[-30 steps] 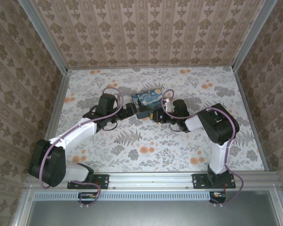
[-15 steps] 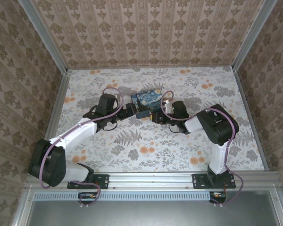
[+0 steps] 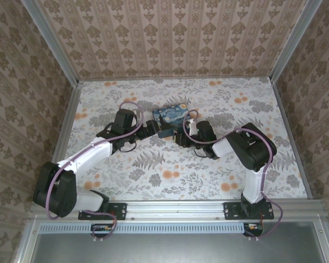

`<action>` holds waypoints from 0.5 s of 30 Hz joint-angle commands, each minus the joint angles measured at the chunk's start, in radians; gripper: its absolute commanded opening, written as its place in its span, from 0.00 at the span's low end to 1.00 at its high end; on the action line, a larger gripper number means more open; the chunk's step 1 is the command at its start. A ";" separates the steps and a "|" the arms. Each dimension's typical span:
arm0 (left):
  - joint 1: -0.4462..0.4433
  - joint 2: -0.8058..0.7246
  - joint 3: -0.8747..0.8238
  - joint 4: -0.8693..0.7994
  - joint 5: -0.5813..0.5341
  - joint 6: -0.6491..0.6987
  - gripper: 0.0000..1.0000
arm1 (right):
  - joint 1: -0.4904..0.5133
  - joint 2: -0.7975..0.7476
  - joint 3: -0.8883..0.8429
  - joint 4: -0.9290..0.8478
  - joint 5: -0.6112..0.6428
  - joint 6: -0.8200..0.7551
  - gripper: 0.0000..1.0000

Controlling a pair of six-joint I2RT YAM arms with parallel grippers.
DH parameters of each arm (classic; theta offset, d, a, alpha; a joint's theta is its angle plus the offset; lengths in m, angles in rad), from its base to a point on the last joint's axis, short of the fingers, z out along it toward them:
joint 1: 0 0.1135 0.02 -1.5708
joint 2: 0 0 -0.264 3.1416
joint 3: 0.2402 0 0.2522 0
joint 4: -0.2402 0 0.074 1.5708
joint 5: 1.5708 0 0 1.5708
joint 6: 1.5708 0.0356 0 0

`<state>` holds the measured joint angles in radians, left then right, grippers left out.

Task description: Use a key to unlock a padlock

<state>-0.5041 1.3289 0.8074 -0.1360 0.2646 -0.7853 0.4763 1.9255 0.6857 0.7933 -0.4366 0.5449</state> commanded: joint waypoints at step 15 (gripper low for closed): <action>-0.008 0.026 -0.037 0.017 0.123 0.013 1.00 | -0.008 -0.014 -0.051 0.072 -0.054 0.163 0.00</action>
<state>-0.5041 1.3430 0.7841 -0.1303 0.3241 -0.7914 0.4782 1.9251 0.6594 0.8627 -0.4477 0.6357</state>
